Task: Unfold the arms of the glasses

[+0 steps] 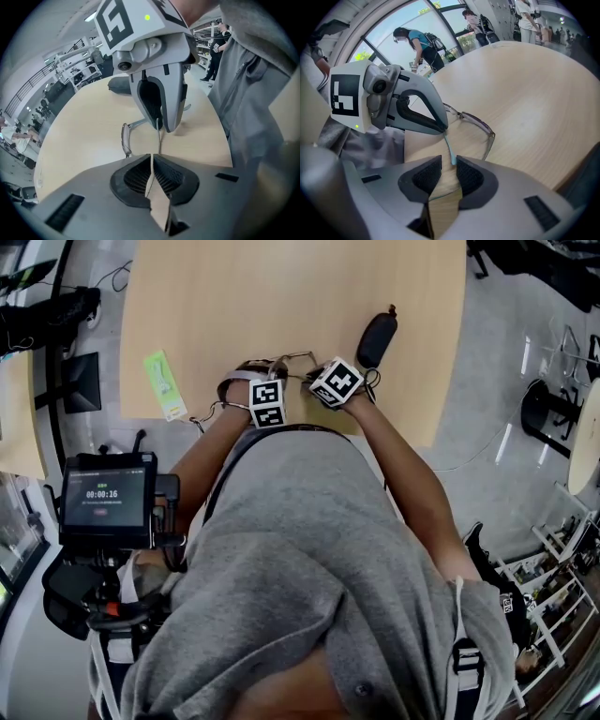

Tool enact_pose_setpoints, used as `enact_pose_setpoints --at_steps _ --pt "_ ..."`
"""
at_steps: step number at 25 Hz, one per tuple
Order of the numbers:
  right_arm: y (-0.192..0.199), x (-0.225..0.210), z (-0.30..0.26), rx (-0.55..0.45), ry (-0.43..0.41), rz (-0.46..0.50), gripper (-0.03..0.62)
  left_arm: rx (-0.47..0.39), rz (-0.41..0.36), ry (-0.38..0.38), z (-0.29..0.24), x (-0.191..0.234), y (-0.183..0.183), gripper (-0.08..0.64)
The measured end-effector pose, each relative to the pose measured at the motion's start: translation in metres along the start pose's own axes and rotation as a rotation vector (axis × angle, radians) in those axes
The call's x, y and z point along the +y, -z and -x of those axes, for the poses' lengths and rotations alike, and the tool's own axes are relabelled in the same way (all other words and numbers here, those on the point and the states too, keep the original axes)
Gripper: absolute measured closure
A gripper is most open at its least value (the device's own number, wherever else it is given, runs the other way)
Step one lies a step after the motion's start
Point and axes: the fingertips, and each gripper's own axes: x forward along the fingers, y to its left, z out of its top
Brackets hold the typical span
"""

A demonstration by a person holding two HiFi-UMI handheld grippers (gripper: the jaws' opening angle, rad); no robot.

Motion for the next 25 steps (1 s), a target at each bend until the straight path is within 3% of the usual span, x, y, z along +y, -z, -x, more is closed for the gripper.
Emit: enact_pose_setpoints --at_steps 9,25 --pt "0.0 0.005 0.001 -0.021 -0.011 -0.018 0.492 0.005 0.002 0.045 0.003 -0.005 0.002 0.552" --pt "-0.008 0.009 0.001 -0.082 -0.052 -0.09 0.514 -0.027 -0.018 0.048 0.013 -0.019 0.012 0.552"
